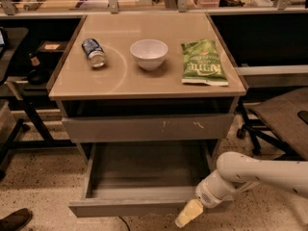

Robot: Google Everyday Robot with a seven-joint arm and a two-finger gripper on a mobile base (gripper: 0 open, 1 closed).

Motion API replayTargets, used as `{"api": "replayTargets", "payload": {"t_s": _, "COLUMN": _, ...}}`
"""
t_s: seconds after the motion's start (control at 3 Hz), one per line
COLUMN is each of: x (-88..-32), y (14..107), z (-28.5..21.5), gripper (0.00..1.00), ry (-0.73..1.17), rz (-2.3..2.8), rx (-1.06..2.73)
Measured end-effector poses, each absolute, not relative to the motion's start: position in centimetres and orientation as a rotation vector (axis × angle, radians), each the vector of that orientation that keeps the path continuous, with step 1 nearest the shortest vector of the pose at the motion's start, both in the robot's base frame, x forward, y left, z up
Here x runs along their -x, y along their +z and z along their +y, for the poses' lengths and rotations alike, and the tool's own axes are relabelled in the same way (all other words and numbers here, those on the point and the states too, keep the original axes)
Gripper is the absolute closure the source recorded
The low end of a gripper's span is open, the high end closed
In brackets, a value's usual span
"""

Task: Open middle drawer

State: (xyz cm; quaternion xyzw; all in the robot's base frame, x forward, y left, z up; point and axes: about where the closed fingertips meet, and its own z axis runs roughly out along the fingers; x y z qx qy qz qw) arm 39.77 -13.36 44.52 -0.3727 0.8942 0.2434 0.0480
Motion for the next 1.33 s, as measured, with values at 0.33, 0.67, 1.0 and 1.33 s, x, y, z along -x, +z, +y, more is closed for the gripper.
{"api": "replayTargets", "payload": {"t_s": 0.33, "x": -38.7, "y": 42.9, "z": -13.5, "gripper": 0.00, "ry": 0.786, "rz": 2.766, "rx": 1.155}}
{"api": "replayTargets", "payload": {"t_s": 0.67, "x": -37.6, "y": 42.9, "z": -14.2, "gripper": 0.00, "ry": 0.800, "rz": 2.802, "rx": 1.146}}
{"api": "replayTargets", "payload": {"t_s": 1.0, "x": -35.8, "y": 44.6, "z": -15.4, "gripper": 0.00, "ry": 0.795, "rz": 2.848, "rx": 1.147}}
{"api": "replayTargets", "payload": {"t_s": 1.33, "x": -33.3, "y": 46.8, "z": -17.3, "gripper": 0.00, "ry": 0.774, "rz": 2.903, "rx": 1.088}}
